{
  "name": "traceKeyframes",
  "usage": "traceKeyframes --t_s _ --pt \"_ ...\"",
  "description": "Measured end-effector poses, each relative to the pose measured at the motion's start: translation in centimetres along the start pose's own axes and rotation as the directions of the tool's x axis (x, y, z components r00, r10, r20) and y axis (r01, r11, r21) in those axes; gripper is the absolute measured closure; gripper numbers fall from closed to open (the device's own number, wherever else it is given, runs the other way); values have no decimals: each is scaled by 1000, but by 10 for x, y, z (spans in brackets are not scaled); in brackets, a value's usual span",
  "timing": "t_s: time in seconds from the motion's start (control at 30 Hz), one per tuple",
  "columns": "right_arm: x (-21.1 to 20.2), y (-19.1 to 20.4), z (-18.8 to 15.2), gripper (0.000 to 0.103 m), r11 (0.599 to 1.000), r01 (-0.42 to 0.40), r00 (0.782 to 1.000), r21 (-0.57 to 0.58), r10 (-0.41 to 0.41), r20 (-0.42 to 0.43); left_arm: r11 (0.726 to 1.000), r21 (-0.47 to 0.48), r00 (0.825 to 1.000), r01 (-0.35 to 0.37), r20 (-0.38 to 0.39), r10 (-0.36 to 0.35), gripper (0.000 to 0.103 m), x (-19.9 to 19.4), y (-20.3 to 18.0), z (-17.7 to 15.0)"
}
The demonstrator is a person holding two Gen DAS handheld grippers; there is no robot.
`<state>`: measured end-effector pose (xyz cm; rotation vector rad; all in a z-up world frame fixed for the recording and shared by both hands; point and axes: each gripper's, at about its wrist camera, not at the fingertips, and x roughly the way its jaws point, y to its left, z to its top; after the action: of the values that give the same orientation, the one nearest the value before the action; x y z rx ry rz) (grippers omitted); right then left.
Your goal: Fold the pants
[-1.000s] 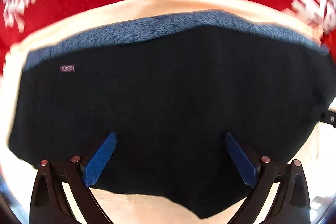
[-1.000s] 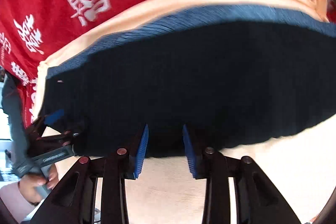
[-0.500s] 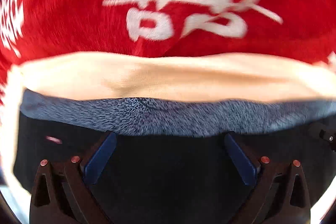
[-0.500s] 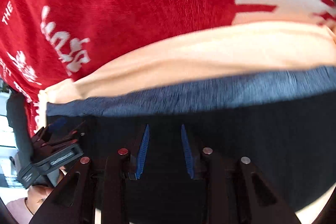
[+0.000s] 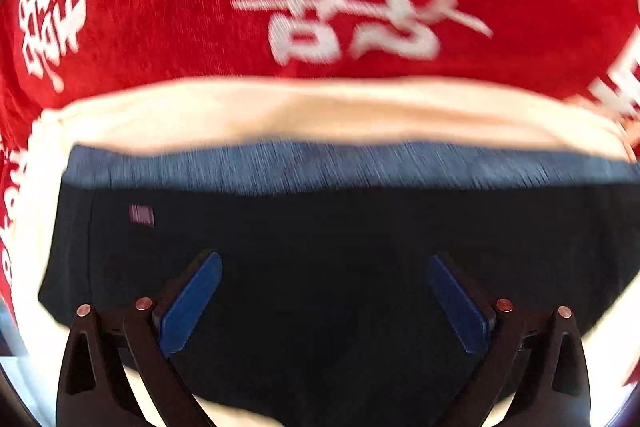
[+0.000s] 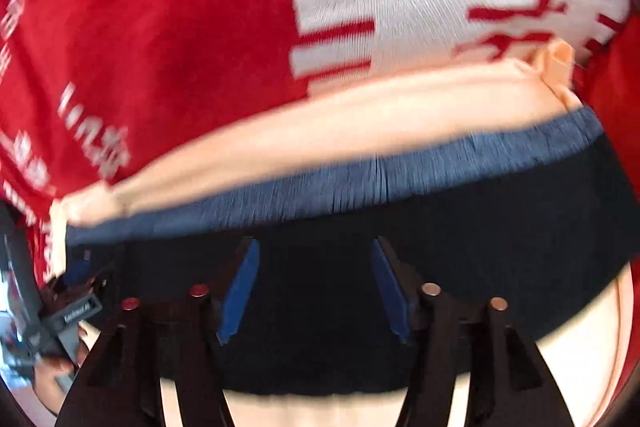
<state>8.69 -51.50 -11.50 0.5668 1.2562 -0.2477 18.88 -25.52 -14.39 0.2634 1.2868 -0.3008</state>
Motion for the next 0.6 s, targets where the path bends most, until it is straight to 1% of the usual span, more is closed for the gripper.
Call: traceKeyframes --t_s 0.07,0.13,0.17,0.2,0.23,0.27,0.3,0.33,0.4,0.43,0.47,0.53,0.57,0.6 --pt "3 -2 -21 40 1000 -11 999 21 12 -39 1000 1 999 11 -43 -11 0 0 -8 -33" --pt "14 -8 -42 40 998 -3 997 65 8 -75 1000 0 995 -7 -100 7 0 10 -12 -57" --pt "15 -12 -48 40 997 -12 998 81 17 -68 999 -45 996 25 -84 -28 0 9 -6 -66" --pt "12 -12 -52 40 996 -24 999 83 27 -39 996 -76 995 39 -85 -45 0 8 -1 -68" --pt "12 -10 -54 40 997 -23 999 75 26 -38 996 -82 993 39 -106 -48 0 7 4 -68" --pt "12 -10 -53 40 998 -20 999 63 22 -42 997 -75 994 25 -102 -33 0 5 8 -66" --pt "13 -7 -51 39 999 -15 999 45 17 -41 998 -54 997 -21 -69 17 0 0 15 -61" --pt "14 -4 -48 38 999 -14 999 30 15 -46 998 -41 998 -45 -44 43 0 -4 26 -58" --pt "17 4 -46 34 1000 -9 998 0 9 -55 996 -41 996 -85 1 85 0 -7 49 -40" --pt "19 6 -44 33 1000 -3 998 -9 2 -58 993 -57 994 -108 14 109 0 -7 63 -29" --pt "19 -2 -42 33 1000 3 998 -12 -3 -59 989 -77 991 -127 26 130 0 -6 78 -18" --pt "16 -1 -41 31 1000 9 998 -12 -9 -56 976 -128 982 -176 42 183 0 1 110 2" --pt "16 -3 -42 30 1000 10 998 -10 -10 -54 968 -149 977 -202 39 210 0 7 125 8" --pt "16 -2 -43 28 1000 14 998 -11 -15 -53 955 -164 967 -246 25 253 0 17 143 14"
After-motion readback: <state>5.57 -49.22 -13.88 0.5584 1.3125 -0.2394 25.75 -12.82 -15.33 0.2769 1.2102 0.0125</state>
